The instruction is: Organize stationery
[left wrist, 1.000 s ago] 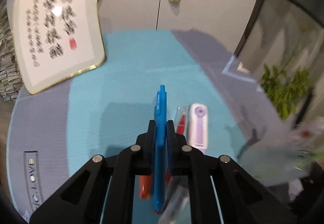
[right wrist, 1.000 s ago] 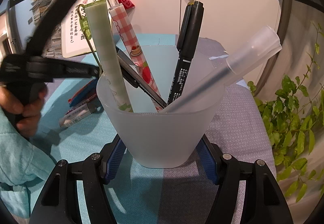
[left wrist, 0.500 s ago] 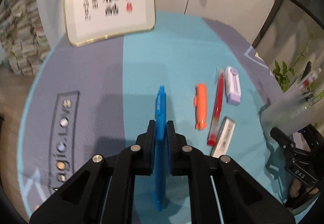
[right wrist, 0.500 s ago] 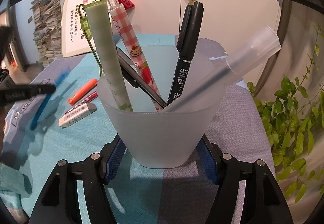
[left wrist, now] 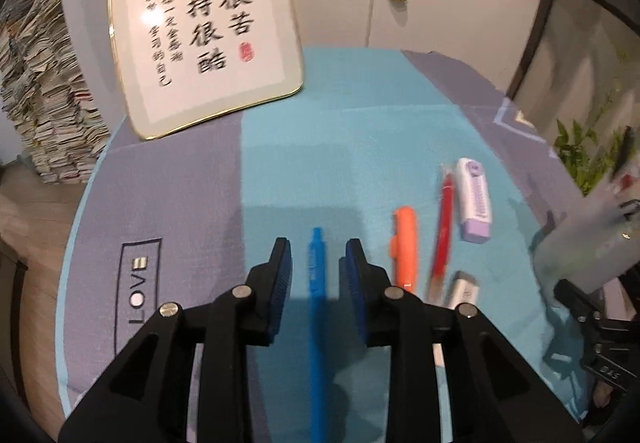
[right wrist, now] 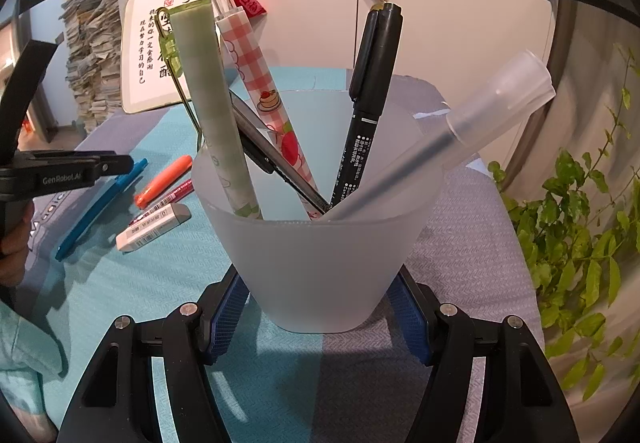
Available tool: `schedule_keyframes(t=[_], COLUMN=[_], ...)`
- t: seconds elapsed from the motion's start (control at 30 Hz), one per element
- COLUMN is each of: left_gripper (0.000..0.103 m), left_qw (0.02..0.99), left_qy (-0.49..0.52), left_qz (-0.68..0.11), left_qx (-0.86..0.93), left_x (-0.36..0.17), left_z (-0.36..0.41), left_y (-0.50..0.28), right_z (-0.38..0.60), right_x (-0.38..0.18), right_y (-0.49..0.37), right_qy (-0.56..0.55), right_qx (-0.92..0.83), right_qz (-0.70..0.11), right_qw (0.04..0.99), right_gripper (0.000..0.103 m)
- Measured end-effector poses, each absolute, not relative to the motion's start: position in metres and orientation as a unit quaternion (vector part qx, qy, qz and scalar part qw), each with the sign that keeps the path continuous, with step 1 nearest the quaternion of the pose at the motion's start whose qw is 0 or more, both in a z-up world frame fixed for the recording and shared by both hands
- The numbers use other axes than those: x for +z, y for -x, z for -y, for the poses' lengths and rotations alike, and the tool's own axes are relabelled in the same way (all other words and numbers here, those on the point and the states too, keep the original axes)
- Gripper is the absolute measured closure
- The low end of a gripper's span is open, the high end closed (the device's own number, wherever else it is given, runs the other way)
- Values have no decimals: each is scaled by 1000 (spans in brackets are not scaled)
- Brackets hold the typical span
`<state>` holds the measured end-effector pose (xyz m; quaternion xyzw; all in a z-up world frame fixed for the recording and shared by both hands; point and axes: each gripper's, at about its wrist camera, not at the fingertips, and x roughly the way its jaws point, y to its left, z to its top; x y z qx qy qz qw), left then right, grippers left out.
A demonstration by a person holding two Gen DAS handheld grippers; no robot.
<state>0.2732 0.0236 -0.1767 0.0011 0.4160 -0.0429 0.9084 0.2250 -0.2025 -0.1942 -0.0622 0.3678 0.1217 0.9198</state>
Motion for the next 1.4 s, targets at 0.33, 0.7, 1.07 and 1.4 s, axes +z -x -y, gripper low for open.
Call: schedule_keyframes(t=[0.33,0.7,1.07,1.4], left_gripper=[77,77,92,92], left_qw=[896,898,898,948], left_qy=[-19,-22,3,50], left_qz=[-442,-438,-436,-300], left_qx=[-34,-38,-59,-98], left_x=[-195,-193,-186,-100], left_z=[-26,-24,-26,-23], left_y=[-283,-286,-287,-230], right_z=[202,202,201,201], right_x=[-195,-195,-195,-195], right_y=[-225,-225,-225,-225], right_qy=[63,63,63,64], right_qx=[121,121,121,121], right_qz=[-368,-368,-368,-368], right_qw=[920,920,920,920], right_gripper=[34,34,34,34])
